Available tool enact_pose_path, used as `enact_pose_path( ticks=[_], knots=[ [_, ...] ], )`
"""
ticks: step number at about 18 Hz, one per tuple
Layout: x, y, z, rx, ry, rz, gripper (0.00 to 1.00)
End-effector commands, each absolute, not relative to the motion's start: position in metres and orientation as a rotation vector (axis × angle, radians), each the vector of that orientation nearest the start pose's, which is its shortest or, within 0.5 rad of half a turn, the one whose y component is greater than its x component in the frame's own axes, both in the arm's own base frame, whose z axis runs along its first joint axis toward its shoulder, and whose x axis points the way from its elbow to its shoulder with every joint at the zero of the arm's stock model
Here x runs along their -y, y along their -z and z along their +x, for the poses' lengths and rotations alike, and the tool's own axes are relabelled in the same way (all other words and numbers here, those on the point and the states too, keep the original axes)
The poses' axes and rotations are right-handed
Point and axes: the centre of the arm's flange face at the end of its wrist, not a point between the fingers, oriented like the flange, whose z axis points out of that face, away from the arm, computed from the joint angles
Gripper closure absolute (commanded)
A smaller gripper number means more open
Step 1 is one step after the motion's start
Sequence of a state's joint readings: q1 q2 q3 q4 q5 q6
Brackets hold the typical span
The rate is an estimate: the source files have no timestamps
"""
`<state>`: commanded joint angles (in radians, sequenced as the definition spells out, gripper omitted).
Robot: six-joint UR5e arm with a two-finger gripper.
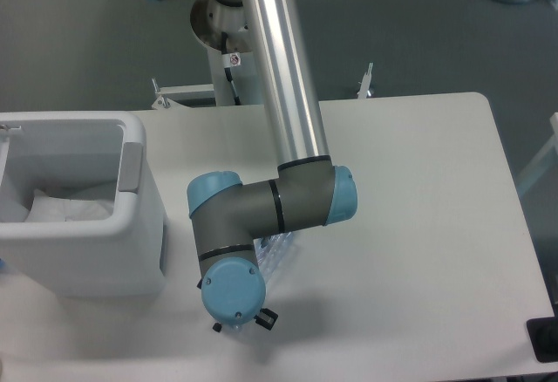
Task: Place the trash in the trash can
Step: 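Rotate the gripper and align it with the bottle's cap end, then close the gripper on the bottle's cap end and lift it, then carry the bottle over the white trash bin and lower it in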
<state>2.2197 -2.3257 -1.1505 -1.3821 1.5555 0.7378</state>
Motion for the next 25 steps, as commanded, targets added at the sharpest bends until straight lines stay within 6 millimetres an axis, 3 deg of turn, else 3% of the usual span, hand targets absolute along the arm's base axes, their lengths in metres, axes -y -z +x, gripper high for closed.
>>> enact_pose_path(
  ticks=[3, 8, 12, 15, 19, 22, 25],
  knots=[
    [-0.673, -0.277, -0.344, -0.125, 0.129, -3.148, 0.51],
    [-0.652, -0.382, -0.359, -0.052, 0.094, -2.898, 0.51],
    [-0.633, -0.462, -0.36, -0.023, 0.13, -2.659, 0.51],
    [-0.624, -0.499, -0.357, -0.009, 0.174, -2.54, 0.51],
    [-0.62, -0.533, -0.341, -0.044, 0.235, -2.423, 0.51],
    [-0.613, -0.568, -0.328, -0.06, 0.191, -2.332, 0.51],
    [-0.614, -0.585, -0.319, -0.066, 0.207, -2.272, 0.51]
  ],
)
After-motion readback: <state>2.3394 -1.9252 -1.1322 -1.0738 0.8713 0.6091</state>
